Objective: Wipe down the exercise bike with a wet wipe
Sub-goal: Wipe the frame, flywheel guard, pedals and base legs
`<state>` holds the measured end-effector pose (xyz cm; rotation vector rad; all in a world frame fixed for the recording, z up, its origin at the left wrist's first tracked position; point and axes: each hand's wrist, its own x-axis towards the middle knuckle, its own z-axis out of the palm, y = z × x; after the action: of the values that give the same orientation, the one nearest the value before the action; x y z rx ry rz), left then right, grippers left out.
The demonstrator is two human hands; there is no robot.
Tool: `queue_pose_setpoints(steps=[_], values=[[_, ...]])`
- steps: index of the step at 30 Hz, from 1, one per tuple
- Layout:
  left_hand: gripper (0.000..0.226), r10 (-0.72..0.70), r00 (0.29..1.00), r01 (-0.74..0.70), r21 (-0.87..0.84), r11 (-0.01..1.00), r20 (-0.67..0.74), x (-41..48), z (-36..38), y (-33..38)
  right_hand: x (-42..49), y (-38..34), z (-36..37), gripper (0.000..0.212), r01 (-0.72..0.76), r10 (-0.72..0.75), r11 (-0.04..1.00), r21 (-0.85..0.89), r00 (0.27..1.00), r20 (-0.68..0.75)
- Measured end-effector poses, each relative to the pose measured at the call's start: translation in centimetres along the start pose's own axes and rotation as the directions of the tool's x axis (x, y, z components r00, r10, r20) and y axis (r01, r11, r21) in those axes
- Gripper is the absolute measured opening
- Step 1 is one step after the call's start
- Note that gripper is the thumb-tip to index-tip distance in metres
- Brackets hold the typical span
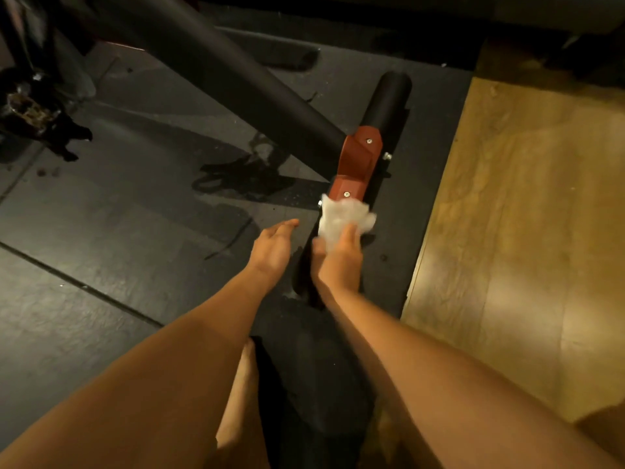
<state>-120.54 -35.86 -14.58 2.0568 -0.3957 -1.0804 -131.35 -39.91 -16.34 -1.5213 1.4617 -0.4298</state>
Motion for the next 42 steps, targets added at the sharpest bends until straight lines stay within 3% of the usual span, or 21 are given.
queue_pose_setpoints(steps=[2,5,8,10,12,15,17,20,24,27,29,32,33,35,37,39,40,42], values=[[0.055,-0.033,0.999,0.033,-0.018,0.999,0.012,1.8,-0.6,-1.7,2.7,-0.1,-1.7,0.047,0.148,-0.151,0.972,-0.183,0.989,-0.004],[0.04,-0.015,0.998,0.016,-0.019,1.0,0.058,0.9,-0.9,-0.9,5.5,0.4,-5.3,0.043,0.393,-0.403,0.884,-0.256,0.915,0.013],[0.058,0.008,0.998,-0.006,-0.031,0.999,0.066,-0.2,-1.0,-0.3,9.1,-0.9,-7.3,0.044,0.588,-0.608,0.694,-0.414,0.788,0.099],[0.055,0.006,0.998,-0.006,-0.016,1.0,0.056,-0.1,-0.9,-0.5,9.4,-0.8,-6.5,0.045,0.688,-0.665,0.507,-0.519,0.695,0.273],[0.055,0.022,1.0,-0.022,-0.028,0.999,0.014,0.3,-1.0,-0.6,6.6,1.0,-4.4,0.046,0.779,-0.673,0.343,-0.525,0.594,0.441],[0.063,0.014,1.0,-0.016,-0.063,0.998,-0.026,0.3,-1.4,0.2,0.5,3.0,-2.3,0.051,0.846,-0.649,0.344,-0.408,0.528,0.547],[0.071,0.007,1.0,-0.008,-0.078,0.997,-0.015,0.3,-1.5,0.5,-0.4,3.1,-2.2,0.058,0.877,-0.588,0.233,-0.421,0.472,0.657],[0.085,0.022,0.999,-0.023,-0.062,0.998,-0.026,0.5,-1.6,0.4,4.4,1.2,-3.4,0.07,0.831,-0.547,0.191,-0.522,0.531,0.647],[0.081,0.033,0.999,-0.033,-0.006,0.999,0.009,0.0,-1.1,-0.7,10.8,-2.2,-5.8,0.066,0.786,-0.495,-0.184,-0.59,0.444,0.747],[0.065,0.024,1.0,-0.024,0.023,0.999,0.011,-0.6,-0.5,-1.2,11.0,-4.5,-4.9,0.068,0.715,-0.387,-0.259,-0.65,0.539,0.748],[0.052,0.034,0.999,-0.034,0.048,0.998,-0.003,-0.8,-0.3,-1.2,9.5,-4.8,-2.8,0.067,0.713,-0.337,-0.171,-0.68,0.606,0.721],[0.047,0.074,0.995,-0.068,0.09,0.994,-0.062,-1.1,-0.4,-0.1,5.4,-2.9,-1.6,0.055,0.71,-0.398,-0.087,-0.699,0.618,0.678],[0.046,0.08,0.994,-0.074,0.084,0.994,-0.076,-1.1,-0.3,0.4,3.5,-1.5,-1.9,0.05,0.725,-0.451,0.038,-0.687,0.626,0.636],[0.042,0.071,0.995,-0.069,0.027,0.997,-0.076,-1.4,0.3,1.3,-0.7,1.1,-2.0,0.053,0.71,-0.503,0.404,-0.576,0.699,0.508],[0.034,0.063,0.996,-0.065,-0.023,0.998,-0.059,-1.6,1.2,1.9,-3.2,2.4,-1.1,0.067,0.553,-0.395,0.667,-0.498,0.83,0.393],[0.037,0.077,0.996,-0.077,-0.01,0.997,-0.038,-1.9,2.2,2.3,-2.7,2.1,0.2,0.075,0.293,-0.208,0.863,-0.413,0.949,0.237],[0.039,0.085,0.996,-0.085,0.005,0.996,-0.036,-2.0,2.6,2.4,-1.7,1.4,0.4,0.079,0.113,-0.066,0.944,-0.311,0.985,0.159],[0.041,0.088,0.996,-0.087,0.025,0.996,-0.033,-2.3,3.2,2.6,0.8,-0.2,-0.4,0.084,-0.184,0.187,0.982,-0.038,0.975,0.122]])
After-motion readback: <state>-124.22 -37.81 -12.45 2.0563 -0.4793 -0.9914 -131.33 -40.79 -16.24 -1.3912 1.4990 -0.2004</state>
